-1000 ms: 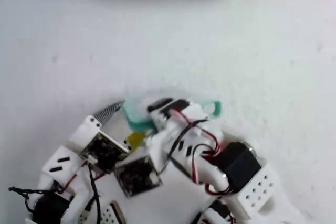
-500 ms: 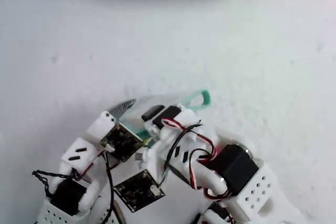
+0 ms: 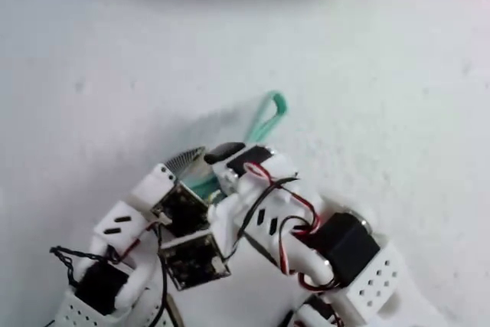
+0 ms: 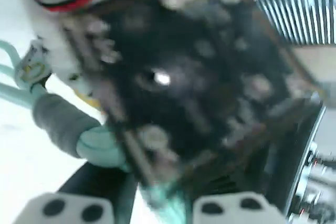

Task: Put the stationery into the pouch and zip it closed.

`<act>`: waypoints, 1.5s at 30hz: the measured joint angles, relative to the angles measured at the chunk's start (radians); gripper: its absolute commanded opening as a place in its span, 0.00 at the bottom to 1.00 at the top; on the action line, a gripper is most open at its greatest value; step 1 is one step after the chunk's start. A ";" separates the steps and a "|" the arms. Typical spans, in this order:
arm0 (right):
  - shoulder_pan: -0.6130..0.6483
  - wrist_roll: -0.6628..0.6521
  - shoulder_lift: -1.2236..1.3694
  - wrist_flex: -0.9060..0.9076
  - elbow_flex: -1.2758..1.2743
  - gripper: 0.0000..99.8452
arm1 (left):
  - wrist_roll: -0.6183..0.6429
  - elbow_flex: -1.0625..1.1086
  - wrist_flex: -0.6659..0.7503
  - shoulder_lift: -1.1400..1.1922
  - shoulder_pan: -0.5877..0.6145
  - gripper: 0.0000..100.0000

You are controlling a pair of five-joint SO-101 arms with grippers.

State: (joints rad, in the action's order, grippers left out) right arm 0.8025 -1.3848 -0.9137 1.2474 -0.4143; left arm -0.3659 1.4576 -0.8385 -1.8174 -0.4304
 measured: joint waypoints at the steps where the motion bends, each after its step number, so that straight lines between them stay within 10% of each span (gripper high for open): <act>1: -0.015 0.008 0.000 0.000 0.000 0.19 | 0.000 0.000 0.000 0.000 -0.002 0.02; 16: -0.117 0.140 -0.063 0.002 0.002 0.23 | 0.256 0.135 0.330 0.000 -0.017 0.02; 30: -0.315 0.296 -0.081 -0.109 0.002 0.23 | 0.361 0.196 0.356 0.000 0.086 0.02; 45: -0.080 0.690 -0.083 -0.097 -0.068 0.23 | 0.361 0.196 0.351 0.000 0.091 0.02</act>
State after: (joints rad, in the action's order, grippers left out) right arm 0.7227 -0.6943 -0.9966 1.1508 -0.4818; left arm -0.0054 1.6540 -0.4872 -1.8174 -0.3399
